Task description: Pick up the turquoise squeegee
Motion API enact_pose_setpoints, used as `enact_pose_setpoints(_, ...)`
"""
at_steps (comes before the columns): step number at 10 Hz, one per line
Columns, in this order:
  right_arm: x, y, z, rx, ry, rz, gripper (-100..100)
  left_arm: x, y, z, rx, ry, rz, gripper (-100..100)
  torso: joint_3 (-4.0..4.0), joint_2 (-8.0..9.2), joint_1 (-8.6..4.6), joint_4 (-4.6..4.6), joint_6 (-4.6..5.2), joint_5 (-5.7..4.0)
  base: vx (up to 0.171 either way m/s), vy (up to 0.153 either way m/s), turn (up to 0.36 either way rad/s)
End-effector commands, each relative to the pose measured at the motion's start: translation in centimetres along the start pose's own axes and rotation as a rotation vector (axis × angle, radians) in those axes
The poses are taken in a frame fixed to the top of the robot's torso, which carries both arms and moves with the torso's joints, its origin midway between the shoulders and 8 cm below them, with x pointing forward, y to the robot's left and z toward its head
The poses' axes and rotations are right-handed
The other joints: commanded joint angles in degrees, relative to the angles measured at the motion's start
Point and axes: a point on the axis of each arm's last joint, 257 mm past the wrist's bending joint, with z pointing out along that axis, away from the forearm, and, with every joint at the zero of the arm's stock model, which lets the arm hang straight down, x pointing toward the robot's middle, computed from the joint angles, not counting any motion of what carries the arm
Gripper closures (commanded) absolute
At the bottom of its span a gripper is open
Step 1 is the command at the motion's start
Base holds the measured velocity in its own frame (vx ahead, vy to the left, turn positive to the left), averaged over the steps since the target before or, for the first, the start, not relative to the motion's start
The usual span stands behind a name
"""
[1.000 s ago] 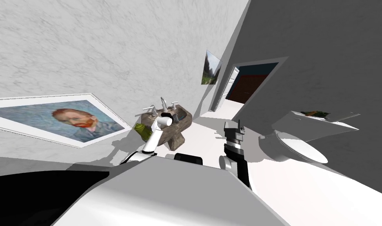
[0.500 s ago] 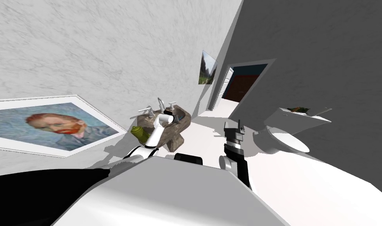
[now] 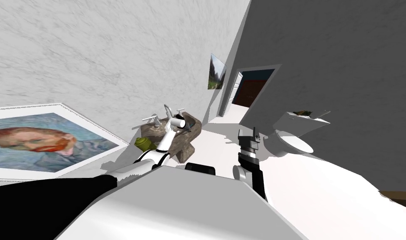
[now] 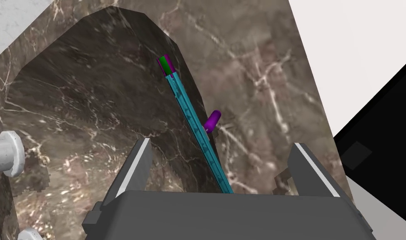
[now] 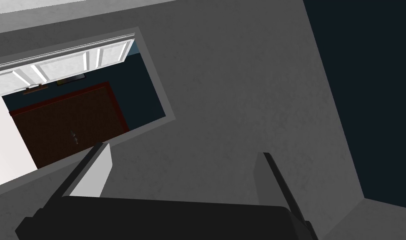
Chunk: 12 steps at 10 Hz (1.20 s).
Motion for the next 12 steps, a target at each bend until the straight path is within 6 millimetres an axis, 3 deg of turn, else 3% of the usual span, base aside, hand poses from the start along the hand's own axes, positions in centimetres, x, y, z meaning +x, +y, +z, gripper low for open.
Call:
enact_pose_setpoints(1, 0.0, 0.0, 0.0, 0.000, 0.000, 0.000, 0, -0.3, 0.4, 0.1, -0.031, -0.025, -0.010, -100, 0.00, 0.00, 0.00, 0.00, 0.00, 0.00, 0.012, 0.036, -0.065)
enact_pose_setpoints(12, 0.0, 0.0, 0.0, 0.000, 0.000, 0.000, 0, -2.6, 0.4, -1.4, -0.226, -0.247, -0.117, -100, 0.00, 0.01, 0.01, 0.00, -0.05, 0.01, 0.005, 0.040, -0.114)
